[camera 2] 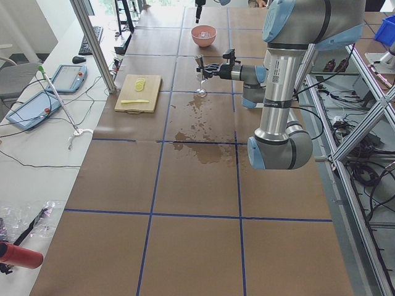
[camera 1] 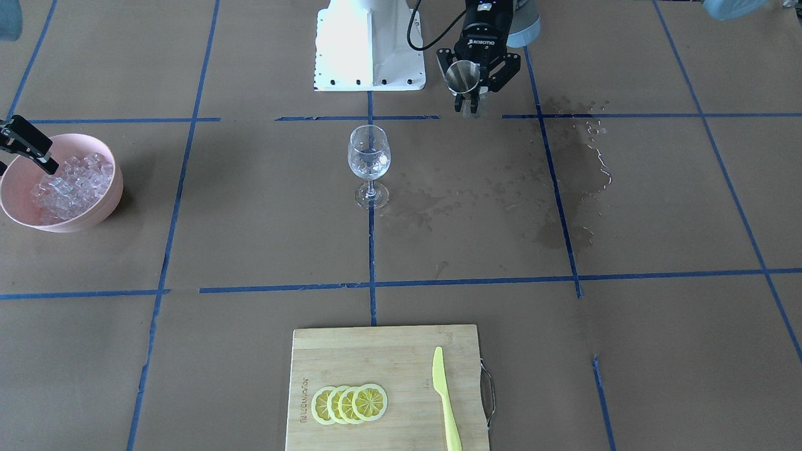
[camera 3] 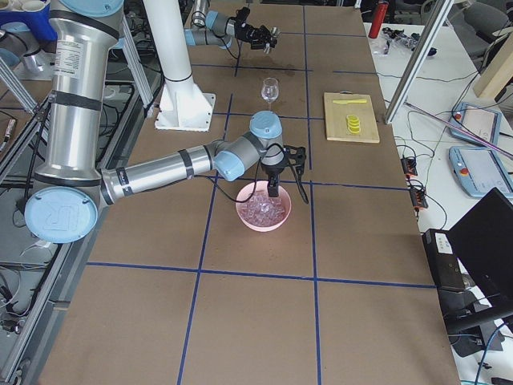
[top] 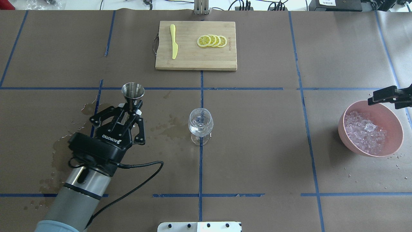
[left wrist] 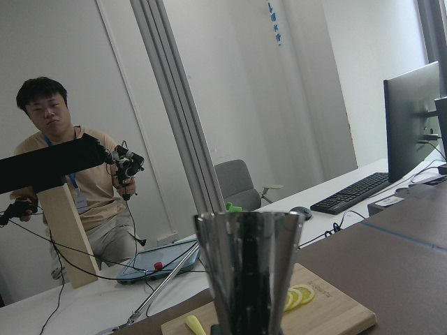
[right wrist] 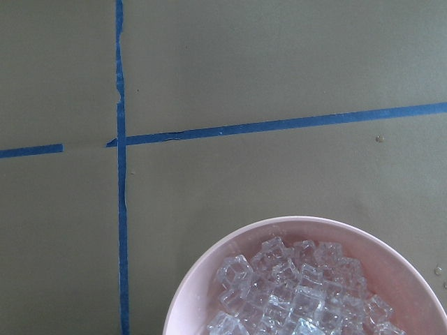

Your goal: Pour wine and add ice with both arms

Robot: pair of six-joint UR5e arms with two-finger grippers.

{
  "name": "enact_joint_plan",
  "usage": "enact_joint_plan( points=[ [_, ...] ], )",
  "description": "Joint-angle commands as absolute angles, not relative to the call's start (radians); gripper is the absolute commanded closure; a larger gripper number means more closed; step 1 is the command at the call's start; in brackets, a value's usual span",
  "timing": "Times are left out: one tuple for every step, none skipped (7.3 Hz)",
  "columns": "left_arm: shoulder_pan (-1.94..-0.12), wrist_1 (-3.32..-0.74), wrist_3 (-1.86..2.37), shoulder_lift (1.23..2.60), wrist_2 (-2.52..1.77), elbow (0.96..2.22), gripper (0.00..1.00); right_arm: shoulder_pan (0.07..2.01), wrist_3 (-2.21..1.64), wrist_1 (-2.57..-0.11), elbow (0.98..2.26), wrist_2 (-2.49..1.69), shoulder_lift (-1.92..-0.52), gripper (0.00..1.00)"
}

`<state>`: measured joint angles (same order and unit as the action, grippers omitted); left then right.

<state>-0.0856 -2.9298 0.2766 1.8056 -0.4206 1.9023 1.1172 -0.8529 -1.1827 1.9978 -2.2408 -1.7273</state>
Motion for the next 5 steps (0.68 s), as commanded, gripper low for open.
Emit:
enact_joint_plan(
  points=[
    [-0.078, -3.118, 0.331, 1.592, -0.423, 1.894, 1.00, 1.117, -0.853, -1.183, 1.996, -2.241, -1.727, 0.00],
    [-0.078, -3.131, 0.354, 1.554, -0.423, 1.893, 1.00, 1.115, -0.854, -1.183, 1.996, -2.243, -1.727, 0.00],
    [-0.080, -3.138, 0.401, 1.469, -0.417, 1.891, 1.00, 1.114, -0.874, -1.183, 1.996, -2.243, -1.727, 0.00],
    [-0.078, -3.178, 0.467, 1.357, -0.404, 1.878, 1.00, 1.112, -0.874, -1.183, 1.996, -2.243, -1.727, 0.00],
    [-0.080, -3.198, 0.472, 1.318, -0.402, 1.859, 1.00, 1.106, -0.874, -1.183, 1.996, -2.234, -1.727, 0.00]
  ],
)
